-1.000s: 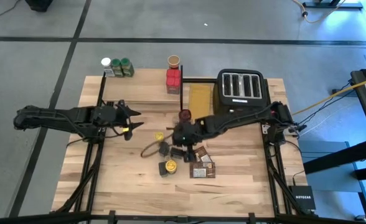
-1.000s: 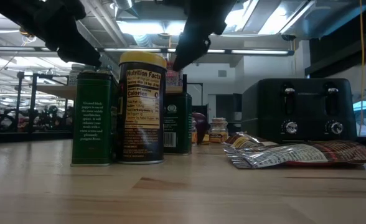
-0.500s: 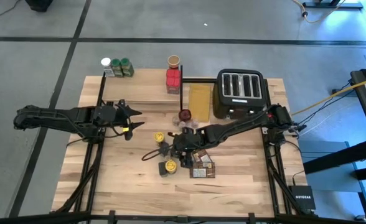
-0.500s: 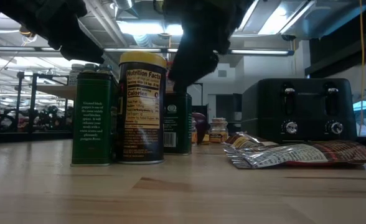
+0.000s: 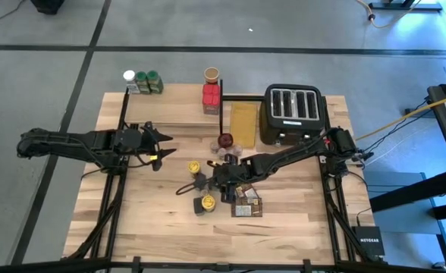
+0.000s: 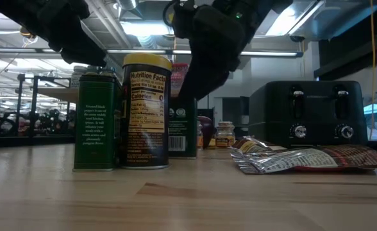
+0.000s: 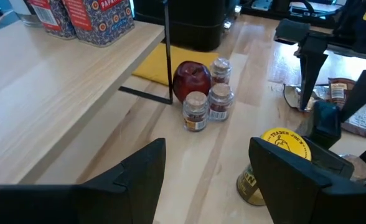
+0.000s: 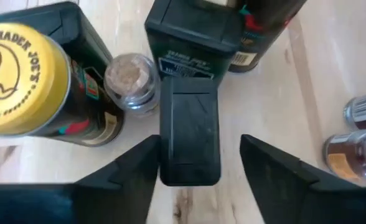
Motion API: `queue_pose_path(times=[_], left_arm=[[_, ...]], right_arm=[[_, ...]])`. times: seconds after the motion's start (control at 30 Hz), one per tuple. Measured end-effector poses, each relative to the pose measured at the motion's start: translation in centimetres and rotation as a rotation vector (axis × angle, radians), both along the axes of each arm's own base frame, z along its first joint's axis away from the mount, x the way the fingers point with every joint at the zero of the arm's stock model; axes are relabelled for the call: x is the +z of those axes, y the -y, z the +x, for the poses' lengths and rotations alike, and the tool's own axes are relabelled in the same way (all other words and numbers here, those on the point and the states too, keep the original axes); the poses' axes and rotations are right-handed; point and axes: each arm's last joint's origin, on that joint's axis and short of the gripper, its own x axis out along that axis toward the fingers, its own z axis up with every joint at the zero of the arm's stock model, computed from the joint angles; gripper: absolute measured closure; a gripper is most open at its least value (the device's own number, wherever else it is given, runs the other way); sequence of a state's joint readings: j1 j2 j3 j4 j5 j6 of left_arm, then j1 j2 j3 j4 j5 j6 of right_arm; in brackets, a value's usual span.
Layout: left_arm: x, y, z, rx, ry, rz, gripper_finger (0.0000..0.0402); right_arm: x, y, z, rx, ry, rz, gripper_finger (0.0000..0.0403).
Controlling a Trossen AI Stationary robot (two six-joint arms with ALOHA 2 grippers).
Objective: Shelf spices
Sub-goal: Put the top right black seasoning can on the shelf, then put the center black seasoning can on the shelf
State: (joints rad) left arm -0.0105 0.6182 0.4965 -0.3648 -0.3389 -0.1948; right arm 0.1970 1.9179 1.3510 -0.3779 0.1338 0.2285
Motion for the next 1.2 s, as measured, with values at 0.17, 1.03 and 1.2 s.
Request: queue_pose_path(times=[0.17,1.03,1.2], left_arm=[[0.0,0.2,0.0,-0.015,0.002,-0.002,0.0176],[0.1,0.3,0.1,-0.024,0.013,0.0,0.0176],[0.1,0.3,0.1,-0.023,0.013,0.0,0.0176]], right_arm=[[0.4,0.0,0.1,0.022,0.0,-0.017,0.026],[5.4,0.1,2.6,0.189,-0.054,-0.137,0.0257],[4.1,-0.3,3.9,0.37,-0.005,-0.224,0.0207]])
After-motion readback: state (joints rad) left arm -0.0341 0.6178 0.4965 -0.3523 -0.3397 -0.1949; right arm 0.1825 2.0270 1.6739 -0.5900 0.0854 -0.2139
